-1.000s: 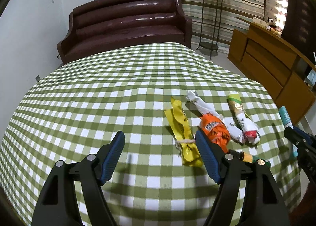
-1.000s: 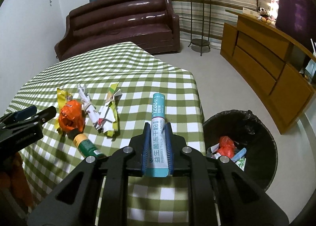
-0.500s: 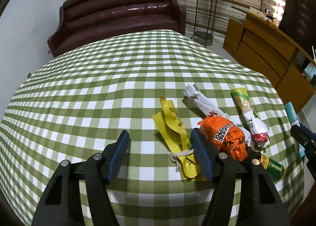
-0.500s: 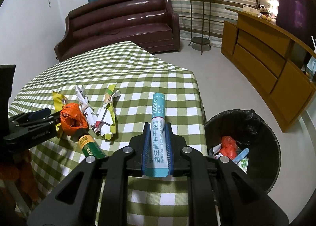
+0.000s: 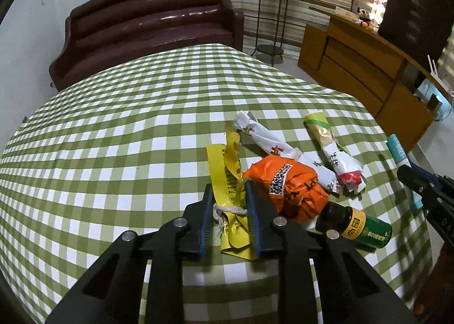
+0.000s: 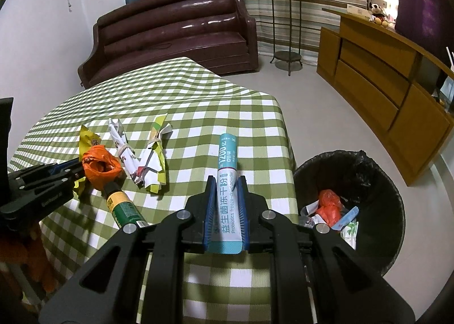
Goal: Collect trash
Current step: 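Grasp the teal-capped toothpaste tube with the right gripper while the left gripper grasps the yellow wrapper, then carry the tube and yellow wrapper over the bin and open both grippers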
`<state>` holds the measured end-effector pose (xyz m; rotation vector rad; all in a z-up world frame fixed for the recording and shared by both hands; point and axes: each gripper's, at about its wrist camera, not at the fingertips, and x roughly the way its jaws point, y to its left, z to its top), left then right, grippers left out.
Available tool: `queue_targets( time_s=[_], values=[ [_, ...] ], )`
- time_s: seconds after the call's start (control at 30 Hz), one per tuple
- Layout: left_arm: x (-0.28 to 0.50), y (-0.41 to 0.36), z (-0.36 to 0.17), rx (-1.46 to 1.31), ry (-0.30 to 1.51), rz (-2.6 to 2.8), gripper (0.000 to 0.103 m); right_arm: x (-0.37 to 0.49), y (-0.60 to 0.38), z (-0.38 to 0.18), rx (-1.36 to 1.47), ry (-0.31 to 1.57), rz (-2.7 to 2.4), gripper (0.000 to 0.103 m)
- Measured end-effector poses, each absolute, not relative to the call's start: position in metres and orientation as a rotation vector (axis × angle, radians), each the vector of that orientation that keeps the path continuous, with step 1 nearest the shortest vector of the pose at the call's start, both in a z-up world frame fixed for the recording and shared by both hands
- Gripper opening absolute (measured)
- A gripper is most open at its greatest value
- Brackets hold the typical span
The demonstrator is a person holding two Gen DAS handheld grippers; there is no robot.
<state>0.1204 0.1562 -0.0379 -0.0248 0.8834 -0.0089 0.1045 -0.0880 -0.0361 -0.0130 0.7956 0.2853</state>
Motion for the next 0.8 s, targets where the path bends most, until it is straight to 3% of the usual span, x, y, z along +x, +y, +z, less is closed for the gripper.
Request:
queue_targets(
  time_s=[0.47, 0.8],
  values=[
    [0.094, 0.175, -0.028, -0.058, 0.873, 0.030, 0.023, 0.089, -0.095, -0.030, 0.001, 0.776, 0.277, 0.015],
    [0.076, 0.139, -0.001, -0.061, 0.797, -0.079, 0.023, 0.075, -0.122, -0.015, 0.016, 0.738, 0.224, 0.015]
  ],
)
